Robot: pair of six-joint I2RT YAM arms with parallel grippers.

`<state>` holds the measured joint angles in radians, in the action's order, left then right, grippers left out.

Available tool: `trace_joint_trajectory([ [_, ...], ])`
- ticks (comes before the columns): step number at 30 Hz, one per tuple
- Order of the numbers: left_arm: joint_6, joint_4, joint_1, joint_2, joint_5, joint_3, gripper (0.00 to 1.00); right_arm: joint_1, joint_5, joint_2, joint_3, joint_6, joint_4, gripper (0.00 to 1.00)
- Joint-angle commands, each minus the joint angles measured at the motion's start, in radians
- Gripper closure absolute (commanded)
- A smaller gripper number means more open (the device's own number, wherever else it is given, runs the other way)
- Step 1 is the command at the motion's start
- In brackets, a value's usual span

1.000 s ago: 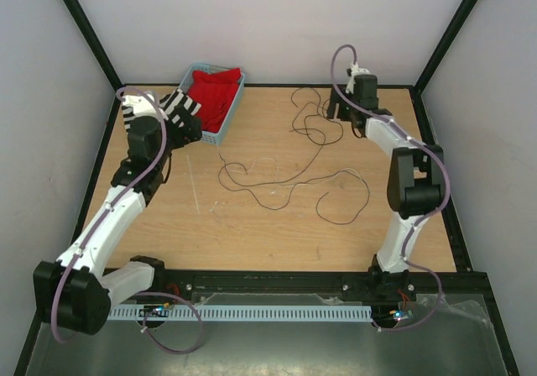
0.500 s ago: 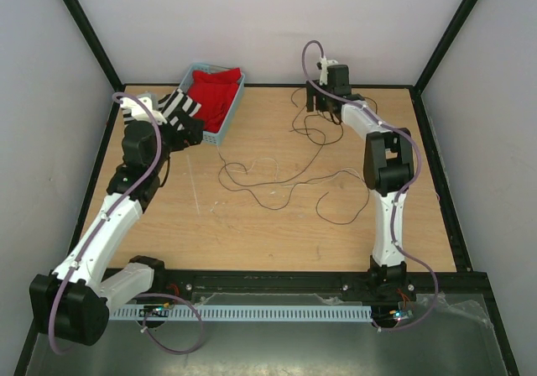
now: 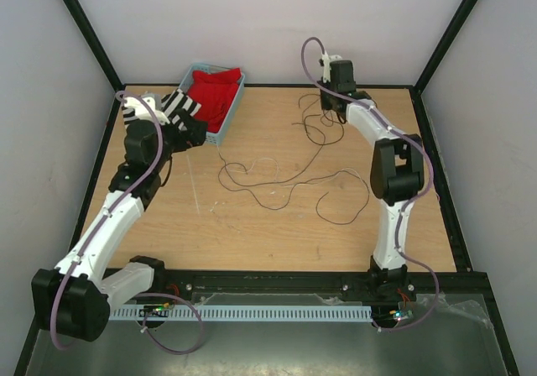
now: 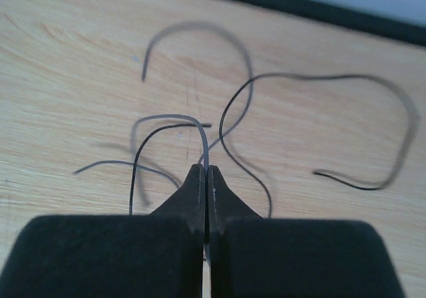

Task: Zip-tie the wires
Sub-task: Pick up the cable at the center of the board.

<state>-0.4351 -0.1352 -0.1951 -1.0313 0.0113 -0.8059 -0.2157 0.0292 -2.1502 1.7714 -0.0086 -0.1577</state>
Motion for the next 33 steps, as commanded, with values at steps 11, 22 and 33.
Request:
trace_joint_trajectory([
  [11, -0.026, -0.090, 0.005, -0.121, 0.284, -0.129, 0.01, -0.092, 0.233, 0.456, 0.095, -0.139, 0.065, 1.00],
  [22, -0.254, -0.266, -0.015, -0.175, 0.514, -0.233, 0.02, -0.093, 0.111, 0.746, -0.042, -0.064, 0.025, 1.00],
  [33, -0.274, -0.295, -0.096, -0.237, 0.516, -0.282, 0.03, -0.093, 0.307, 0.606, 0.169, -0.252, 0.147, 1.00],
])
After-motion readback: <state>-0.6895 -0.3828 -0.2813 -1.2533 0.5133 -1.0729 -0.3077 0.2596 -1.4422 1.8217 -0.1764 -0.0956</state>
